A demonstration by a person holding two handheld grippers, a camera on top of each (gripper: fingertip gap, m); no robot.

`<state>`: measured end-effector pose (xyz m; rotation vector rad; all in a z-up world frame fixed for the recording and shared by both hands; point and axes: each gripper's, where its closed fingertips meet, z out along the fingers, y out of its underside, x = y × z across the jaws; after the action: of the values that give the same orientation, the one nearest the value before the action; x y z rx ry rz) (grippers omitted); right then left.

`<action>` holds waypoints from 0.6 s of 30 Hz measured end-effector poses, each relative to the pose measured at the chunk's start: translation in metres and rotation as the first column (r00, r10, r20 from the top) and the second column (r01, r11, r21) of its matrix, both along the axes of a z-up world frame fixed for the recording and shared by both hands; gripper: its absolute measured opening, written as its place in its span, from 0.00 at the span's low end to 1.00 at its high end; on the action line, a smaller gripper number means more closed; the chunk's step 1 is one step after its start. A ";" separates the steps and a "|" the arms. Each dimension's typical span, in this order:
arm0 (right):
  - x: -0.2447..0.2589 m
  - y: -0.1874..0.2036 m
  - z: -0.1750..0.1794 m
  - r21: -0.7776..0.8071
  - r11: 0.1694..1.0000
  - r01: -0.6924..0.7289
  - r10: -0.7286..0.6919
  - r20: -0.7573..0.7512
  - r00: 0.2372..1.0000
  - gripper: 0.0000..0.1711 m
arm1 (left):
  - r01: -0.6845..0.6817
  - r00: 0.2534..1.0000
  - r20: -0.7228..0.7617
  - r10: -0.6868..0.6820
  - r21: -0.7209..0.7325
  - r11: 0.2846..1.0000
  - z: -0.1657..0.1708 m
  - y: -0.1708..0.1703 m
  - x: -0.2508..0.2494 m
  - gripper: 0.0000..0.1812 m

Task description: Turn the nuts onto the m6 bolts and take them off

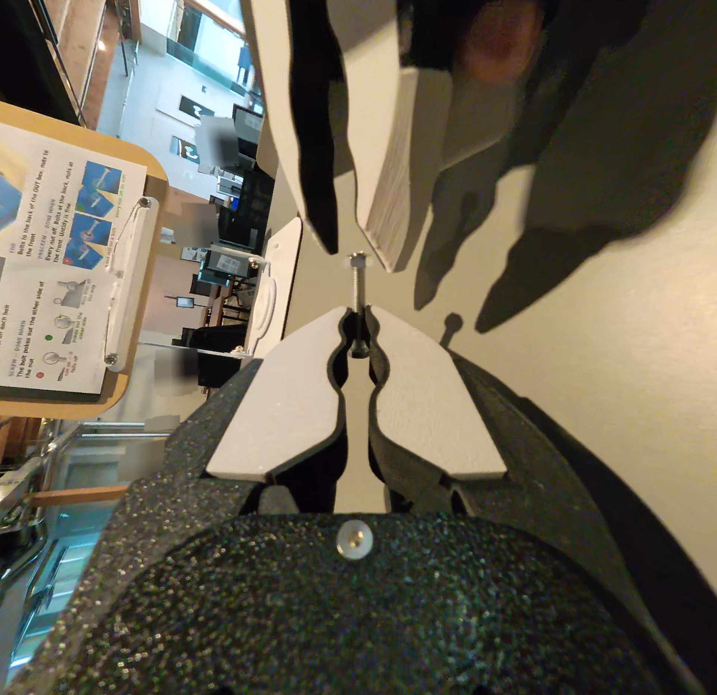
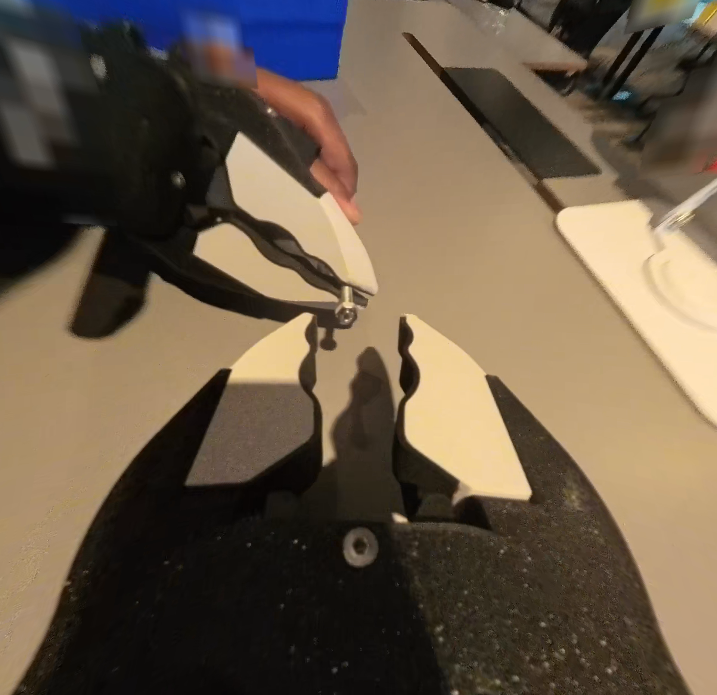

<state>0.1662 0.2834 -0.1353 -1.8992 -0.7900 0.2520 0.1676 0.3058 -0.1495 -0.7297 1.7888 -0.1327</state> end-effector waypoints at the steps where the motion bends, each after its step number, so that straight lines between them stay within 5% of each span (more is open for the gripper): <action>1: 0.000 0.000 0.000 0.039 0.999 -0.008 0.005 0.072 0.997 0.22 | 0.011 1.000 -0.006 -0.011 -0.002 1.000 -0.001 -0.002 0.000 0.03; 6: -0.006 -0.004 -0.007 0.060 0.998 -0.031 0.018 0.211 0.977 0.06 | 0.023 1.000 -0.021 -0.022 0.022 0.999 -0.003 -0.004 0.000 0.03; 10: -0.009 -0.003 -0.006 -0.168 0.984 0.065 -0.085 -0.116 0.990 0.06 | -0.007 1.000 -0.019 0.009 0.121 0.993 0.002 0.001 0.000 0.03; 14: -0.011 -0.004 0.007 -0.333 0.942 -0.040 -0.160 -0.550 0.820 0.06 | -0.033 0.999 0.032 0.029 0.133 0.991 0.012 0.001 0.002 0.03; 16: -0.011 -0.005 0.013 -0.316 0.943 -0.101 -0.118 -0.603 0.789 0.12 | -0.043 0.998 0.040 0.039 0.113 0.993 0.012 0.002 0.002 0.03; 18: -0.006 -0.003 0.017 -0.254 0.963 -0.085 -0.068 -0.540 0.839 0.24 | -0.052 0.998 0.039 0.049 0.097 0.994 0.010 0.004 0.002 0.03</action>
<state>0.1598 0.2808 -0.1186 -1.9270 -0.3826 0.9062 0.1696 0.3097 -0.1392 -0.6971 1.7279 -0.0237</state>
